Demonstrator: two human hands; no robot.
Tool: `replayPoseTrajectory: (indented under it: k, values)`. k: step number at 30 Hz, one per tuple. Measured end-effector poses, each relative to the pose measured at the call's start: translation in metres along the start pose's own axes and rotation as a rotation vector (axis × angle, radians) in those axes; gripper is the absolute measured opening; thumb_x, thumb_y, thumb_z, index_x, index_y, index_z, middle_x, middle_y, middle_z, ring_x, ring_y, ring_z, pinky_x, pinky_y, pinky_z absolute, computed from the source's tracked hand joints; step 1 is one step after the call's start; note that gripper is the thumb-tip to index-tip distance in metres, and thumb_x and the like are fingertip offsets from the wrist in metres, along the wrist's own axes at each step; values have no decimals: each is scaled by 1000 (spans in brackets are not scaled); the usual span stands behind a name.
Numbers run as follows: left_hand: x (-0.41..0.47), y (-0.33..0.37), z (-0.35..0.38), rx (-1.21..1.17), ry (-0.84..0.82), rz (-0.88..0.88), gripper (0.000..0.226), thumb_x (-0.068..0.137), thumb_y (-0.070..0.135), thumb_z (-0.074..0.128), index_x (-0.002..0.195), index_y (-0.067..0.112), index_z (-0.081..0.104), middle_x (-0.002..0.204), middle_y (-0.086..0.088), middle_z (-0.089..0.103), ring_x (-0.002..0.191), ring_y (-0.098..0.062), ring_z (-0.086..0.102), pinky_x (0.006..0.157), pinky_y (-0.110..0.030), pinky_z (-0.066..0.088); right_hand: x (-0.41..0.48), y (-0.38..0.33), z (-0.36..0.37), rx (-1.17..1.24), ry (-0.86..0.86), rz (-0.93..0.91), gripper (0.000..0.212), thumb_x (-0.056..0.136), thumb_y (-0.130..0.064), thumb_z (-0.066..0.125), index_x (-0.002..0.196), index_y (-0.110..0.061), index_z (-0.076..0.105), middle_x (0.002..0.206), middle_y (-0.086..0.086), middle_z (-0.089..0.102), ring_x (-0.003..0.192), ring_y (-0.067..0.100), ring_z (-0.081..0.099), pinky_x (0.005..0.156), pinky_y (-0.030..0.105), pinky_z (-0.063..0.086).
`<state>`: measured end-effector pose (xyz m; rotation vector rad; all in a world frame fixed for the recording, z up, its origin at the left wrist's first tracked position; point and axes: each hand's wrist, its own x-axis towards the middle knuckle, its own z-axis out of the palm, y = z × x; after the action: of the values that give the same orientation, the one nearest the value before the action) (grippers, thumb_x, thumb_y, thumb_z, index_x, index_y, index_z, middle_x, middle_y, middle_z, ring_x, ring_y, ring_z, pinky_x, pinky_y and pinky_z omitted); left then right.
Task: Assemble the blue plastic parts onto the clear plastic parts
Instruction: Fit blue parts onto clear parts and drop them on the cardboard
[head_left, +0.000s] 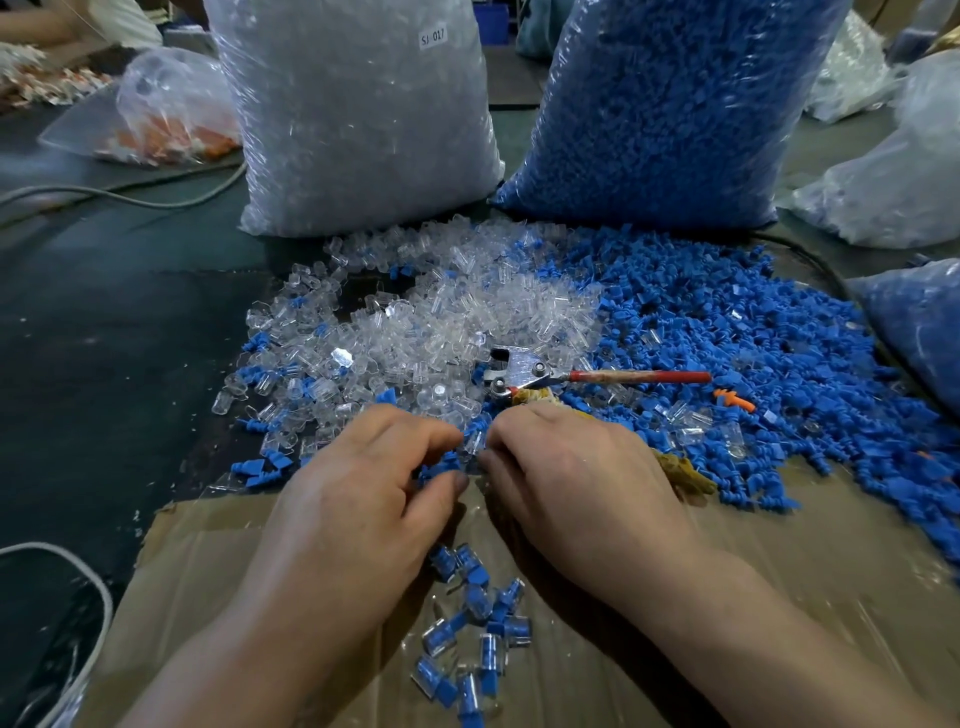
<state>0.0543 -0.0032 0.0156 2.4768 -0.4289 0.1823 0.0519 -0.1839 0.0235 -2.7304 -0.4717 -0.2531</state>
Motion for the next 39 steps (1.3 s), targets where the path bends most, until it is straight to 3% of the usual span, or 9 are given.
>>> replayPoseTrajectory:
  k: [5, 9, 13, 17, 21, 26, 32, 36, 39]
  values:
    - [1, 0, 0, -200, 10, -31, 40, 77, 63, 49, 113, 50, 63, 101, 28, 63, 94, 9, 61, 64, -10, 49, -5, -6, -3, 178, 96, -20, 22, 98, -43, 41, 90, -28, 53, 80, -13, 53, 70, 10, 52, 62, 38, 45]
    - [1, -2, 3, -823, -22, -227, 28, 74, 40, 74, 102, 41, 74, 94, 2, 76, 81, -17, 75, 64, -25, 60, -4, -5, -5, 376, 60, 5, 14, 98, -43, 46, 92, -33, 55, 82, -19, 55, 81, 1, 53, 68, 28, 46]
    - [-1, 0, 3, -1080, 17, -330, 35, 65, 33, 83, 98, 25, 77, 92, -10, 74, 78, -26, 74, 67, -38, 60, -6, -11, -6, 357, 22, -26, 8, 97, -44, 47, 98, -38, 53, 88, -21, 57, 84, 1, 54, 69, 26, 47]
    - [2, -6, -3, -835, 183, -318, 20, 78, 24, 74, 92, 37, 75, 78, 3, 72, 65, -7, 68, 53, -18, 53, -10, -5, -11, 1, -14, 55, 24, 91, -61, 36, 97, -38, 44, 83, -18, 51, 66, 4, 45, 52, 24, 31]
    - [2, -7, -9, -821, 210, -364, 40, 94, 2, 61, 85, 39, 70, 78, -5, 73, 65, -16, 72, 52, -18, 54, -9, -8, -7, -192, -82, 101, 34, 90, -68, 35, 103, -38, 45, 81, -13, 45, 63, 13, 43, 44, 24, 19]
    - [2, -1, -2, -846, 48, -376, 32, 96, -2, 59, 90, 28, 67, 73, -9, 75, 60, -21, 73, 51, -20, 55, 4, -8, 2, -236, -125, 113, 24, 95, -57, 38, 95, -33, 45, 73, -9, 27, 58, 17, 35, 44, 26, 15]
    - [1, -3, -4, -956, 38, -421, 47, 86, -17, 61, 82, 27, 75, 71, -1, 71, 63, -21, 72, 52, -17, 54, 2, -2, 3, -217, -133, 135, 22, 97, -39, 48, 84, -34, 31, 75, -12, 37, 60, 15, 38, 44, 28, 18]
    - [1, -8, -5, -731, 60, -371, 51, 84, -7, 70, 93, 43, 72, 84, 10, 71, 72, -14, 72, 62, -23, 56, -1, -6, 1, -162, -110, 107, 31, 92, -63, 39, 100, -34, 37, 87, -11, 46, 67, 18, 48, 48, 32, 26]
    - [0, -13, -6, -502, 87, -333, 46, 84, 6, 76, 99, 49, 67, 92, 22, 67, 78, -6, 69, 74, -27, 54, 1, -11, 3, -202, -115, 104, 46, 91, -67, 38, 125, -36, 33, 90, -8, 39, 67, 19, 40, 47, 31, 23]
